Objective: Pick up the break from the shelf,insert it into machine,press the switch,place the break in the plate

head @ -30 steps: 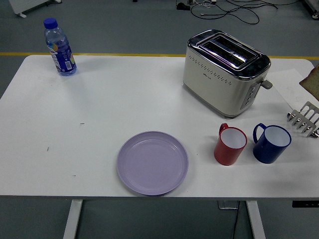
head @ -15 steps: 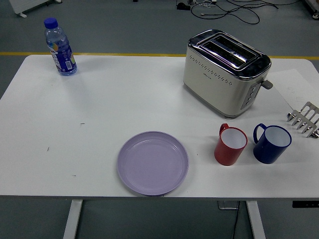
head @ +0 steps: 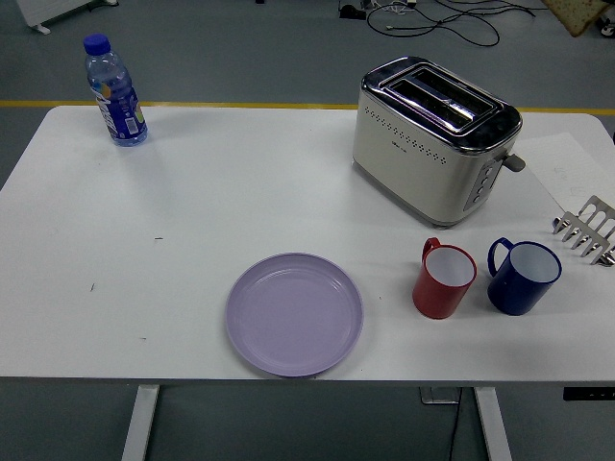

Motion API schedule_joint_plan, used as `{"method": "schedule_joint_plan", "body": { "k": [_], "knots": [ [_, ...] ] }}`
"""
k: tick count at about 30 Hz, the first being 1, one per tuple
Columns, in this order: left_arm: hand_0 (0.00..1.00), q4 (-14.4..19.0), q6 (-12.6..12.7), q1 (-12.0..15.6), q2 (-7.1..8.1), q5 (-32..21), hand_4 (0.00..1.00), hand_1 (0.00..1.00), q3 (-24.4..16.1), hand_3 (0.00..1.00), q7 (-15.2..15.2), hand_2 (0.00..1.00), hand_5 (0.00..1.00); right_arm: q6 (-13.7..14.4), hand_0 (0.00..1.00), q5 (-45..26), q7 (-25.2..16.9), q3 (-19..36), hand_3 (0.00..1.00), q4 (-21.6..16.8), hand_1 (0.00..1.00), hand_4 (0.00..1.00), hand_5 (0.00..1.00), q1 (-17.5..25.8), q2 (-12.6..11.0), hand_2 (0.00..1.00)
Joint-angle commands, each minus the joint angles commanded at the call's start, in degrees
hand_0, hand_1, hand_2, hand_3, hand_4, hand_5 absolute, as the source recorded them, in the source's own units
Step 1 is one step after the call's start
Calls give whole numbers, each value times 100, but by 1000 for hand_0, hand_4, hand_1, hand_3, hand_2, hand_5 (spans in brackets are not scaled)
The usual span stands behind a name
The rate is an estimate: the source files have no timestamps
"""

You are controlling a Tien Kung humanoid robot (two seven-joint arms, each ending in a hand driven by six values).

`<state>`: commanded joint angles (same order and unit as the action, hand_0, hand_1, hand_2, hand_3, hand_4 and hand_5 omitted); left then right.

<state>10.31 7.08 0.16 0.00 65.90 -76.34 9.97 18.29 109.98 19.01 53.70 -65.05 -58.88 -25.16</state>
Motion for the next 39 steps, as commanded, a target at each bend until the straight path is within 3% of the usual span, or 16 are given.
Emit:
{"method": "schedule_joint_plan", "body": {
  "k": [10,19,29,39],
  "knots": [
    [671,0,75,30,0,-127,556,697,191,829,26,738,998,-150,75,120,-195,-566,418,742,104,620,2,-445,617,251],
    [672,0,109,31,0,-150,555,694,237,827,29,735,998,-241,78,79,-199,-793,418,1081,99,609,2,-618,1009,249],
    [672,0,132,37,0,-132,551,692,240,825,32,730,998,-523,70,-269,16,-884,415,1209,100,618,2,-652,1198,249],
    [673,0,138,36,0,-62,548,687,205,820,39,730,998,-550,69,-430,48,-916,415,1424,100,619,2,-633,1282,249]
  ]
}}
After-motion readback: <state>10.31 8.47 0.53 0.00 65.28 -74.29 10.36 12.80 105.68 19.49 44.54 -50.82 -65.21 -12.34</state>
